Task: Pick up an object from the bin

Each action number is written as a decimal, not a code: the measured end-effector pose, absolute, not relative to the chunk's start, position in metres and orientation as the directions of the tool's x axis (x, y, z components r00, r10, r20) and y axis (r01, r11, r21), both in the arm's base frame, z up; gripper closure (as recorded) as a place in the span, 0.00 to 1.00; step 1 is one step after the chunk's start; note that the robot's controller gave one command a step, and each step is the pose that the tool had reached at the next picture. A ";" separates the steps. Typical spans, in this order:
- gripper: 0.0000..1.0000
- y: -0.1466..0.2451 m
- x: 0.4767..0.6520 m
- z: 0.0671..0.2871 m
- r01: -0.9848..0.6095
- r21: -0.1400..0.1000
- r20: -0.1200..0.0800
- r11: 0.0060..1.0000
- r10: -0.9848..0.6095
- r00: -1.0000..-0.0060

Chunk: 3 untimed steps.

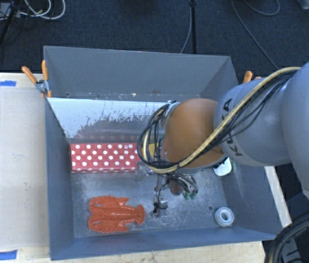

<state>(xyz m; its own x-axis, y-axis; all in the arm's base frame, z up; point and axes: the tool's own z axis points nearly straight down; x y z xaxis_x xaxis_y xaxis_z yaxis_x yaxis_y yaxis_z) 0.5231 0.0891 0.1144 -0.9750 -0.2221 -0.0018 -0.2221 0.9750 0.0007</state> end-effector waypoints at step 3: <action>1.00 0.125 0.502 0.070 -0.503 0.002 0.001 0.864 -0.503 -0.864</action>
Offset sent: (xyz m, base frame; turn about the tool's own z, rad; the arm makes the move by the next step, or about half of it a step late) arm -0.0203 0.0355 -0.0443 -0.3068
